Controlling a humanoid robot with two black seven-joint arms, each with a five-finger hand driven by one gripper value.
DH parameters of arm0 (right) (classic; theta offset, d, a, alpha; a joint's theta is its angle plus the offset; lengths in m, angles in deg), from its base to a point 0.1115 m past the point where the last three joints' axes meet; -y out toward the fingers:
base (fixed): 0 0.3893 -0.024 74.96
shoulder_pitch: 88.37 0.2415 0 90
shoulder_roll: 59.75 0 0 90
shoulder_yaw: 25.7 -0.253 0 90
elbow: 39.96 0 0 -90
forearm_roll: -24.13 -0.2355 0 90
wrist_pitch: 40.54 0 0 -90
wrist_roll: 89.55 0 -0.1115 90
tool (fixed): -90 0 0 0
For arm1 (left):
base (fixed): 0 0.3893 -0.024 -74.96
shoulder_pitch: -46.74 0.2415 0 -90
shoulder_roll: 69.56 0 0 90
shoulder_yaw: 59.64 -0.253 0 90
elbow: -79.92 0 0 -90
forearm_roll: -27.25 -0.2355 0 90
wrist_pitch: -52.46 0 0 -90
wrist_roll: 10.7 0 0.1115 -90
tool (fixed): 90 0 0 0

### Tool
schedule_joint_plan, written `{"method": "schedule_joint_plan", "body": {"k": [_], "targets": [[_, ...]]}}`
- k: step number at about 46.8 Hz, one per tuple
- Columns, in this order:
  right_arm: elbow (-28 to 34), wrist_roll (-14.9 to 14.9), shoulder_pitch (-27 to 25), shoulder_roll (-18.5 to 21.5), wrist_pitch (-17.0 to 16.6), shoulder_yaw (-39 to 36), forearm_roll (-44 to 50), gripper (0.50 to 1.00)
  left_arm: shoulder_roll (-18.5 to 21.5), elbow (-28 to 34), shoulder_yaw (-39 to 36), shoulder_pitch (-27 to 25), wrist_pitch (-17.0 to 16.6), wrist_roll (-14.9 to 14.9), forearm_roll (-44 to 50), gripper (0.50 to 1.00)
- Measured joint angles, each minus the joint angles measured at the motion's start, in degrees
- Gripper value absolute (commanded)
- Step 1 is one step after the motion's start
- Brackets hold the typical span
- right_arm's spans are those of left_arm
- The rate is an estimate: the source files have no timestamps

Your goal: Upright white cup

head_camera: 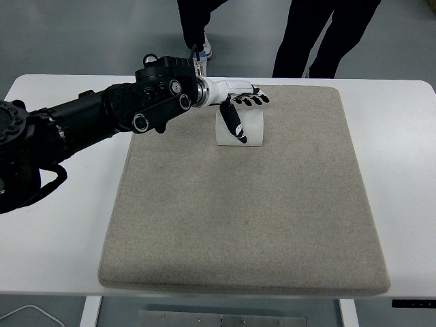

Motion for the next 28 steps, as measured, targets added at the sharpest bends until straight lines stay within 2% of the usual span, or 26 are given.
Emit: {"method": "schedule_joint_plan", "body": {"k": [14, 20, 28], "targets": [[0.00, 0.00, 0.00, 0.00, 0.00, 0.00, 0.00, 0.930, 0.00, -0.01, -1.66, -0.08, -0.21, 0.17, -0.03, 0.973], [-0.01, 0.00, -0.07, 0.00, 0.00, 0.00, 0.00, 0.930, 0.00, -0.07, -1.67, -0.08, -0.43, 0.49, -0.07, 0.945], [0.00, 0.00, 0.00, 0.00, 0.00, 0.00, 0.00, 0.930, 0.00, -0.09, -1.73, -0.01, -0.49, 0.68, -1.40, 0.943]]}}
